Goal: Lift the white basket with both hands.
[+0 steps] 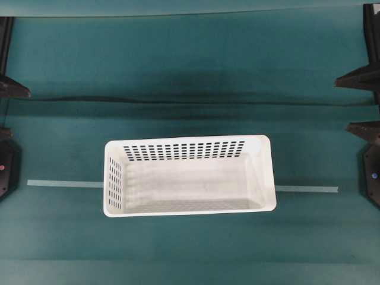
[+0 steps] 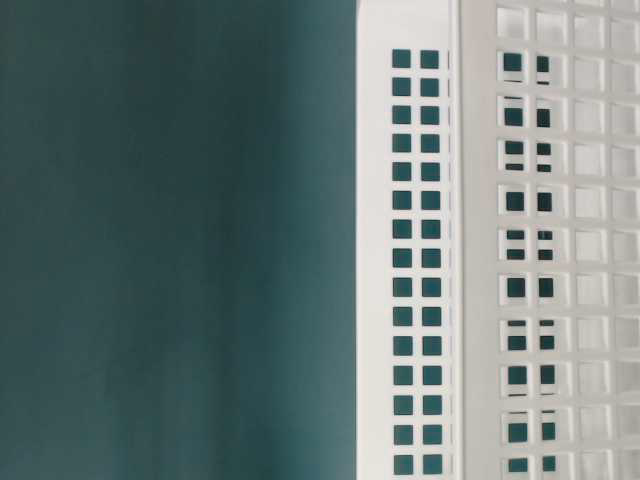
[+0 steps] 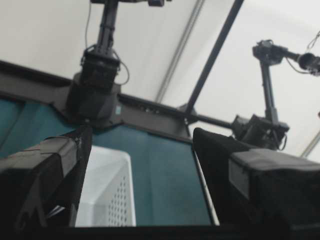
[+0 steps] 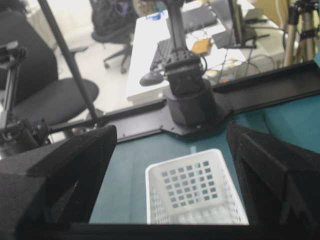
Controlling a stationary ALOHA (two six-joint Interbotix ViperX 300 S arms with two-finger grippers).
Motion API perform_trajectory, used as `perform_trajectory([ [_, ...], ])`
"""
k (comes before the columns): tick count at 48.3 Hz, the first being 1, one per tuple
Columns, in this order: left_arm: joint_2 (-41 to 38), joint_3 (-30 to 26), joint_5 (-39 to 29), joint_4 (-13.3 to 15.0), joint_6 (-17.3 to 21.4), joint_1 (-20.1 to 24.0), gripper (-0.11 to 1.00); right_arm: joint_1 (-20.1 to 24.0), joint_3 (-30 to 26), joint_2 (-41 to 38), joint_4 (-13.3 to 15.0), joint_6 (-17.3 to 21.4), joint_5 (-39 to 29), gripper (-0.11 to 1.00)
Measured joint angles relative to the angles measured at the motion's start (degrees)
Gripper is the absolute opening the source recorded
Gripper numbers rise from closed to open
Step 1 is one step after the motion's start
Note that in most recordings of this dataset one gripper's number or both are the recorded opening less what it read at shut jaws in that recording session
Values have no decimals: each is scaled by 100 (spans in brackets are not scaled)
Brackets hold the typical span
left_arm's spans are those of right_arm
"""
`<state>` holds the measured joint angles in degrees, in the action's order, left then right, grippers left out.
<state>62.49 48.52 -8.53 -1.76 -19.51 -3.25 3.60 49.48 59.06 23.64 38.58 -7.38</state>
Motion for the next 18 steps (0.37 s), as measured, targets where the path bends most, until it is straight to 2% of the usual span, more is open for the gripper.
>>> perform_trajectory([
  [18, -18, 123, 26, -9, -35, 0, 84, -9, 193, 26, 0, 0, 176, 95],
])
